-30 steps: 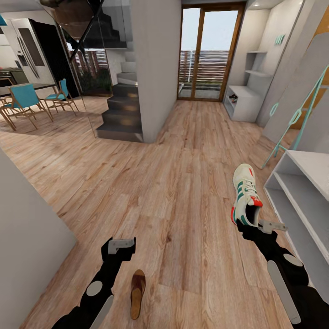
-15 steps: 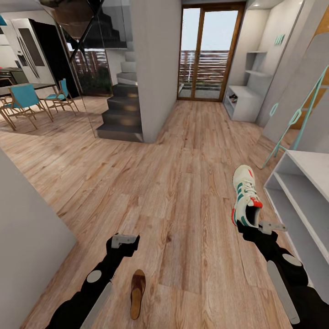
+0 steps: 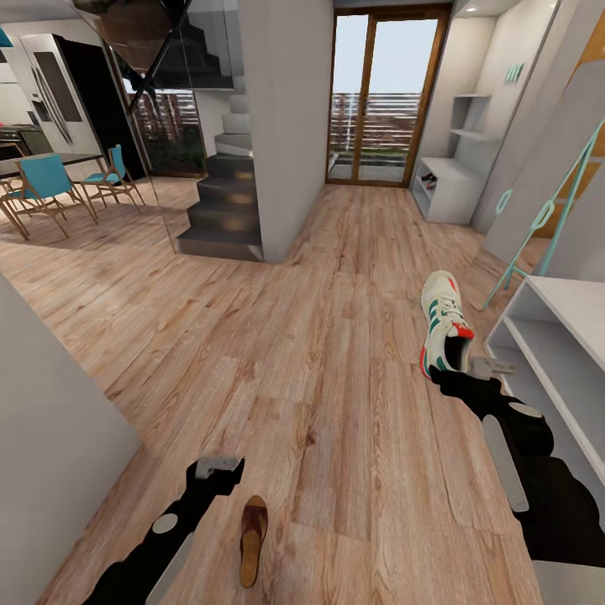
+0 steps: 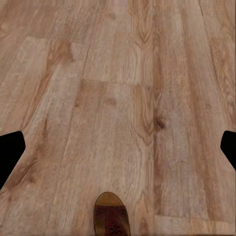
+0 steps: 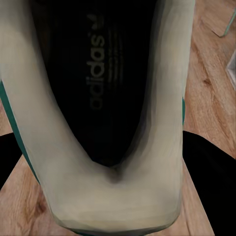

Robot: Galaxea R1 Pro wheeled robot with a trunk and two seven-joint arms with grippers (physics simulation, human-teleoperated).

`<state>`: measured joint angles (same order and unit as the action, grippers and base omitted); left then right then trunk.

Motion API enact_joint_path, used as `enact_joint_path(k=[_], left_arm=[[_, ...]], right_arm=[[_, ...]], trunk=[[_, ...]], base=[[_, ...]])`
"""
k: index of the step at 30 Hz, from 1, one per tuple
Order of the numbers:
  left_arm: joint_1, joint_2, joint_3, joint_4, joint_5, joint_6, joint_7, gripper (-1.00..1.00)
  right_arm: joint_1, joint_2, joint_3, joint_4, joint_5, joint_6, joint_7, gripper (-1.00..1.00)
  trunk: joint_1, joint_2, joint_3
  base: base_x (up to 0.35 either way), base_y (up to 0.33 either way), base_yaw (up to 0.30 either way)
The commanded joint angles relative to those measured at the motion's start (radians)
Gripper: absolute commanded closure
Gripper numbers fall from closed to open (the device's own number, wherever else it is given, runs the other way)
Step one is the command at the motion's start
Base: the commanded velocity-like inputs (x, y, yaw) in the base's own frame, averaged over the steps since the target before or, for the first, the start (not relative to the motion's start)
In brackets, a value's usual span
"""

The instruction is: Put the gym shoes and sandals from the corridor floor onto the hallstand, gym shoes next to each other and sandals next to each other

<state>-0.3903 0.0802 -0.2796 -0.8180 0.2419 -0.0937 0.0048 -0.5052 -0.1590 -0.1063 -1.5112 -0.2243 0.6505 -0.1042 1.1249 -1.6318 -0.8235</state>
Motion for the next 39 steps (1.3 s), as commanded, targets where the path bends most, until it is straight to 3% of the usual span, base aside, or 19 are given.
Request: enact_joint_path(k=[1,8,25,39], left_arm=[[-0.001,0.001,-0.005,0.012,0.011,-0.01,0.0,-1.0],[0.001,-0.002,-0.009,0.082,-0.002,-0.032,0.0,-1.0],[0.008,-0.002,-0.01,0.085,-0.004,-0.035,0.007,-1.0],[0.008,-0.002,-0.01,0.083,-0.004,-0.035,0.007,-1.0]], right_arm=[[-0.001,0.0,0.001,-0.001,-0.011,0.004,-0.009,1.0],[-0.001,-0.001,0.001,0.0,-0.012,0.004,-0.008,1.0],[-0.001,-0.001,-0.001,0.0,-0.012,0.003,-0.008,1.0],[-0.001,-0.001,-0.001,0.0,-0.011,0.003,-0.009,1.0]], trunk=[[0.0,0.0,-0.001],[0.0,0.0,-0.001],[0.0,0.0,-0.001],[0.054,-0.098,-0.059]], base=[[0.0,0.0,0.0],[0.0,0.0,0.0],[0.0,0.0,0.0],[0.0,0.0,0.0]])
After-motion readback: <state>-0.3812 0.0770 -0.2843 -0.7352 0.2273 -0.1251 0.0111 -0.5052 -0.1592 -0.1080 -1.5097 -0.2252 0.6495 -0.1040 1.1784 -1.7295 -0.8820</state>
